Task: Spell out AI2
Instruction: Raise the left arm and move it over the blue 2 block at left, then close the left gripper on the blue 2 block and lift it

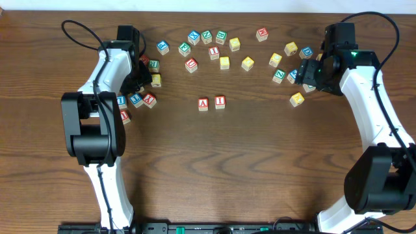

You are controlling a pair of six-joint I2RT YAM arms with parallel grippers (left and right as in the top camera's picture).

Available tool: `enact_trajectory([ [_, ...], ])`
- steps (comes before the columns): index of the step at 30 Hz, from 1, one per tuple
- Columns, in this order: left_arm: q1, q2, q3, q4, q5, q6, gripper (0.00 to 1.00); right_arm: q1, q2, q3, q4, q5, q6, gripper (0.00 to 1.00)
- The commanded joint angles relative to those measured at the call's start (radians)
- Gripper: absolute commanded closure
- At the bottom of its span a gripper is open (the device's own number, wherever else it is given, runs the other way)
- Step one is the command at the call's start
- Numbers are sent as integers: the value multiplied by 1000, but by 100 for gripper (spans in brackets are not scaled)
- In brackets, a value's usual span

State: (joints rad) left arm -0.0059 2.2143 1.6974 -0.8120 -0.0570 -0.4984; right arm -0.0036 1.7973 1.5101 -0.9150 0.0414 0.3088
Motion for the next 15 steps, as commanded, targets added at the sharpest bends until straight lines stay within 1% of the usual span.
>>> enact_trajectory([
  [1, -2, 19, 6, -3, 5, -13, 44, -8, -18, -2, 3, 8, -10, 14],
  [3, -2, 25, 6, -3, 13, -12, 49, -8, -18, -2, 2, 8, -11, 14],
  [5, -2, 26, 6, -3, 23, -12, 57, -8, -18, -2, 2, 8, -11, 14],
  [7, -2, 25, 6, -2, 23, -12, 61, -8, -18, -2, 2, 8, -11, 14],
  [12, -2, 24, 6, -2, 23, -12, 62, -8, -18, -2, 2, 8, -11, 14],
  [13, -2, 23, 6, -2, 22, -12, 63, -8, -18, -2, 2, 9, -11, 14],
  [14, -2, 20, 6, -2, 22, -12, 66, -8, -18, -2, 2, 9, -11, 13],
  [15, -2, 16, 6, -2, 22, -12, 66, -8, -18, -2, 2, 9, -11, 14],
])
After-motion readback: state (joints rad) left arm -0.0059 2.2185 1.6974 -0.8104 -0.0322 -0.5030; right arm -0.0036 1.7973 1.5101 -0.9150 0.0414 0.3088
